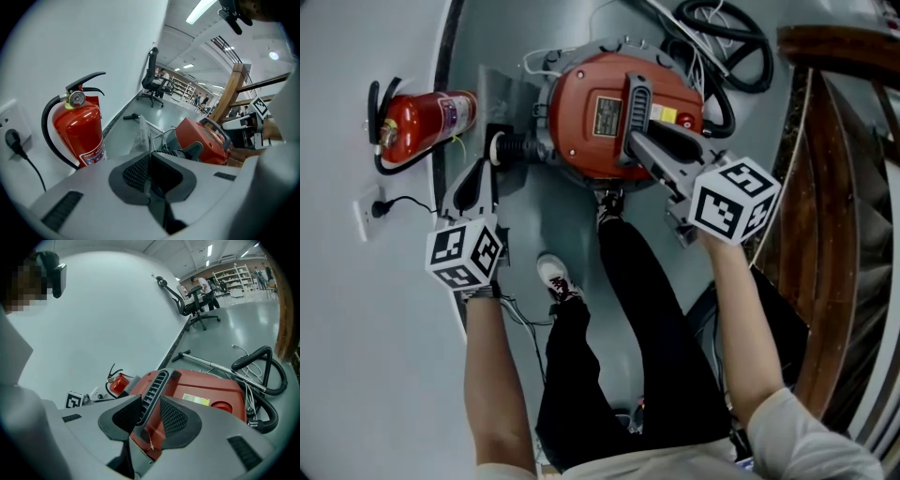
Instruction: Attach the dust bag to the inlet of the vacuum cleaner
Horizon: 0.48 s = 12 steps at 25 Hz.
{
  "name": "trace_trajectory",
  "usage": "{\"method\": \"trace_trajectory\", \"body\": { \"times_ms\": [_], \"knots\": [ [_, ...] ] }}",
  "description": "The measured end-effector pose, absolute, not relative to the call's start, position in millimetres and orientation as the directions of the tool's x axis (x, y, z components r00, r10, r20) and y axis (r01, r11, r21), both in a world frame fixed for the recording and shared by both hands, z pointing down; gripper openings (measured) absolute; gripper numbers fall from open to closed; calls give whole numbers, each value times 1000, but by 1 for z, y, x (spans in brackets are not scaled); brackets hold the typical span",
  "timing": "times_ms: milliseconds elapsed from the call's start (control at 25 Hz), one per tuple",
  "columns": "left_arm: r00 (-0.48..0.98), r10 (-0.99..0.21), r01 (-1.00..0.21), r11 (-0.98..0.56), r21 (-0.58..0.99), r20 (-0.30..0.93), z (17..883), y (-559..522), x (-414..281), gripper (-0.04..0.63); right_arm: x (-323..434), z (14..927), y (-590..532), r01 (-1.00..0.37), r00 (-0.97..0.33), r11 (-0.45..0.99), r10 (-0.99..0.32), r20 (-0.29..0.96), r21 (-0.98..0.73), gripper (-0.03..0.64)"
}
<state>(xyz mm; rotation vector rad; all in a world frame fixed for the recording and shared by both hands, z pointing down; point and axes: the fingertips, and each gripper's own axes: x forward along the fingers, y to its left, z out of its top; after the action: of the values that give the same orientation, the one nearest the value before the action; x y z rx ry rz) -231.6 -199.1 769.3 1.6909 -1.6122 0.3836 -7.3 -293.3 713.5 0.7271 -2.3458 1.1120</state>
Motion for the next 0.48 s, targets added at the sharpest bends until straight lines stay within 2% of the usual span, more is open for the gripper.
{"method": "trace_trajectory", "body": {
  "times_ms": [480],
  "knots": [
    [259, -753, -898, 43, 438, 604, 762, -204, -220, 18, -9, 712, -293, -618, -771, 549, -280, 573, -563, 135]
  ]
}}
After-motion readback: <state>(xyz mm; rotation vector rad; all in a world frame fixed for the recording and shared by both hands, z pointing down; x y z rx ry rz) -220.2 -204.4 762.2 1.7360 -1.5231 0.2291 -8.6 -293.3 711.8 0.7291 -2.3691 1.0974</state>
